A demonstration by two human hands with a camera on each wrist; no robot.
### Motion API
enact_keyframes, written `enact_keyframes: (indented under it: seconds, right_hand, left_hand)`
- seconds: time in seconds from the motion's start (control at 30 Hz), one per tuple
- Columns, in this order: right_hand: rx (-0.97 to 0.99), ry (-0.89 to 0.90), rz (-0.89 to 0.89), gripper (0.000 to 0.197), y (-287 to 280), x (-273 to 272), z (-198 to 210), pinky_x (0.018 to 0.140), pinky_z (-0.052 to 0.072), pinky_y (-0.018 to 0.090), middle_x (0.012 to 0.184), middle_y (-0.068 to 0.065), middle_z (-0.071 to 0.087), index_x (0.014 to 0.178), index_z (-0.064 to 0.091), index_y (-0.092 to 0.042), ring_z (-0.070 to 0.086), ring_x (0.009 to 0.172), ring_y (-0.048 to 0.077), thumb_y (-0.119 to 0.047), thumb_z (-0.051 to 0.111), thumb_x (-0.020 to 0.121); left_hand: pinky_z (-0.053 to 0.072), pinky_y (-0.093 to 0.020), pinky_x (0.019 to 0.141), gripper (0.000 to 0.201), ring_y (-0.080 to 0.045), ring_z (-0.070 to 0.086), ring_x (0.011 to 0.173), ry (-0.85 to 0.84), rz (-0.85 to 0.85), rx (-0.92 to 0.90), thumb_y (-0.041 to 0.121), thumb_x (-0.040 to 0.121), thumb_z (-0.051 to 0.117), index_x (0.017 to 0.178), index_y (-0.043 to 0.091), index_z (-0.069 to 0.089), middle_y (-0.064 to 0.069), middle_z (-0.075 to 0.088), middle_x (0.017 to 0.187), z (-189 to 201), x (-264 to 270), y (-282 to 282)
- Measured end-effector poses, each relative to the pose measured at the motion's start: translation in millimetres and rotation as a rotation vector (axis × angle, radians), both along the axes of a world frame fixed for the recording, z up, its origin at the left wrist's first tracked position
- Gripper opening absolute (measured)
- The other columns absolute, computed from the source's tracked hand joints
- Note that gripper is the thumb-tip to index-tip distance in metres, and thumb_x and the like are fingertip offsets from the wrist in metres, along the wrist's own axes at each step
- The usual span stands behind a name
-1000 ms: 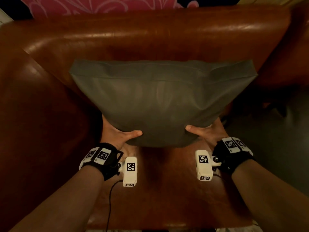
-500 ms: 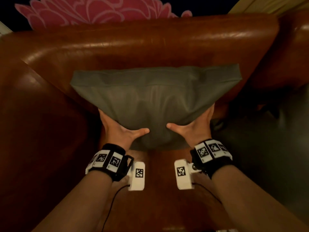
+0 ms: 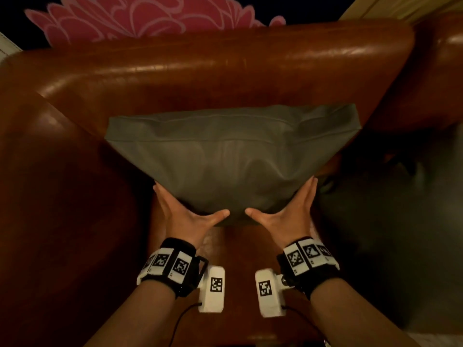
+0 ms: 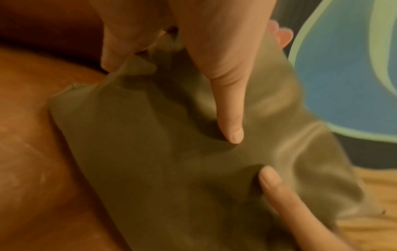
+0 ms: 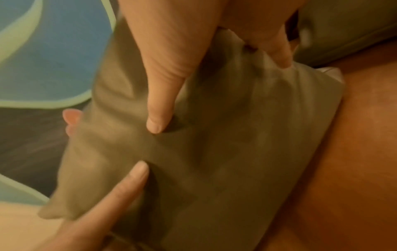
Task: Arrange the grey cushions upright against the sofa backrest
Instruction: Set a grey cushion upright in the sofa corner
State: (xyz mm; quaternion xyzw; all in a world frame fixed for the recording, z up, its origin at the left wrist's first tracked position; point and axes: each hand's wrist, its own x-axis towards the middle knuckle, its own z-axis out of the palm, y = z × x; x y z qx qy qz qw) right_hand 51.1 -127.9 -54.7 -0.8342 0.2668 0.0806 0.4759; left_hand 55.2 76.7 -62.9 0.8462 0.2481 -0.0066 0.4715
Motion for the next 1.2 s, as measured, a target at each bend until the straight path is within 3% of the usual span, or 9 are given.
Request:
enact_keyframes:
  seconds: [0.13, 0.27, 0.47, 0.6, 0.8, 0.97, 1.07, 1.13, 1.2]
  right_hand:
    - [0.018, -0.051, -0.013, 0.156, 4, 28, 0, 0.107, 0.005, 0.001, 0.171, 0.01, -0.012, 0.162, -0.01, -0.018, 0.005, 0.158, 0.018, -0.03, 0.1, 0.052]
    - [0.035, -0.072, 0.001, 0.154, 2, 50, 3, 0.102, 0.003, 0.007, 0.171, 0.01, -0.012, 0.161, -0.015, -0.023, 0.0, 0.158, 0.019, -0.029, 0.098, 0.057]
    - [0.025, -0.014, 0.026, 0.156, -1, 43, 5, 0.111, 0.008, 0.017, 0.171, 0.009, -0.014, 0.162, -0.014, -0.023, 0.0, 0.159, 0.02, -0.034, 0.099, 0.055]
    - [0.036, -0.04, 0.048, 0.155, -8, 29, 8, 0.111, 0.01, 0.015, 0.171, 0.006, -0.011, 0.162, -0.012, -0.027, 0.002, 0.159, 0.018, -0.025, 0.1, 0.054]
    - [0.071, -0.042, 0.076, 0.15, -31, 2, 21, 0.122, 0.016, 0.026, 0.172, 0.006, -0.001, 0.162, -0.009, -0.029, 0.01, 0.159, 0.021, -0.018, 0.098, 0.058]
    - [0.143, 0.051, 0.017, 0.138, -73, -47, 33, 0.123, 0.022, 0.032, 0.172, 0.0, 0.007, 0.163, -0.005, -0.031, 0.016, 0.158, 0.02, -0.027, 0.094, 0.067]
    - [0.144, 0.063, -0.077, 0.133, -112, -83, 41, 0.122, 0.024, 0.03, 0.171, 0.001, 0.012, 0.163, -0.002, -0.03, 0.021, 0.157, 0.02, -0.025, 0.093, 0.069]
    - [0.134, 0.077, -0.153, 0.13, -144, -108, 43, 0.121, 0.027, 0.031, 0.17, 0.005, 0.019, 0.164, 0.003, -0.027, 0.027, 0.154, 0.022, -0.028, 0.093, 0.07]
    - [0.106, 0.076, -0.225, 0.127, -179, -134, 45, 0.122, 0.031, 0.035, 0.165, 0.009, 0.029, 0.163, 0.011, -0.021, 0.035, 0.151, 0.024, -0.038, 0.092, 0.067]
  left_hand:
    - [0.021, -0.042, 0.126, 0.167, -0.024, 0.018, 0.156, -0.038, 0.014, 0.021, 0.038, 0.038, 0.101, 0.16, 0.017, -0.01, -0.012, 0.01, 0.168, 0, 29, -4]
    - [0.018, -0.041, 0.127, 0.167, -0.022, 0.012, 0.157, -0.017, 0.009, -0.007, 0.03, 0.044, 0.102, 0.158, 0.024, -0.02, -0.011, 0.002, 0.169, 6, 47, -4]
    - [0.018, -0.034, 0.126, 0.164, -0.021, 0.015, 0.156, 0.023, -0.004, -0.018, 0.026, 0.045, 0.102, 0.159, 0.028, -0.016, -0.009, 0.003, 0.17, 13, 37, -3]
    - [0.018, -0.035, 0.126, 0.161, -0.02, 0.014, 0.156, 0.044, -0.034, -0.013, 0.028, 0.047, 0.101, 0.159, 0.029, -0.015, -0.008, 0.003, 0.17, 15, 23, 3]
    - [0.027, -0.039, 0.124, 0.146, -0.022, 0.028, 0.152, 0.124, -0.087, 0.041, 0.038, 0.059, 0.095, 0.16, 0.031, -0.011, -0.005, 0.018, 0.167, 34, 8, 7]
    - [0.037, -0.041, 0.118, 0.122, -0.03, 0.046, 0.142, 0.313, -0.152, 0.086, 0.046, 0.068, 0.088, 0.158, 0.008, 0.016, -0.012, 0.044, 0.157, 55, -20, -30]
    - [0.044, -0.038, 0.112, 0.105, -0.029, 0.056, 0.132, 0.404, -0.324, 0.101, 0.056, 0.062, 0.085, 0.147, 0.013, 0.041, -0.007, 0.058, 0.143, 60, -38, -71]
    - [0.046, -0.042, 0.11, 0.104, -0.028, 0.059, 0.129, 0.481, -0.471, 0.076, 0.062, 0.06, 0.081, 0.147, 0.018, 0.045, -0.007, 0.059, 0.143, 64, -41, -108]
    - [0.047, -0.044, 0.11, 0.088, -0.027, 0.059, 0.128, 0.539, -0.587, 0.048, 0.046, 0.075, 0.083, 0.148, 0.015, 0.045, -0.009, 0.057, 0.144, 67, -36, -152]
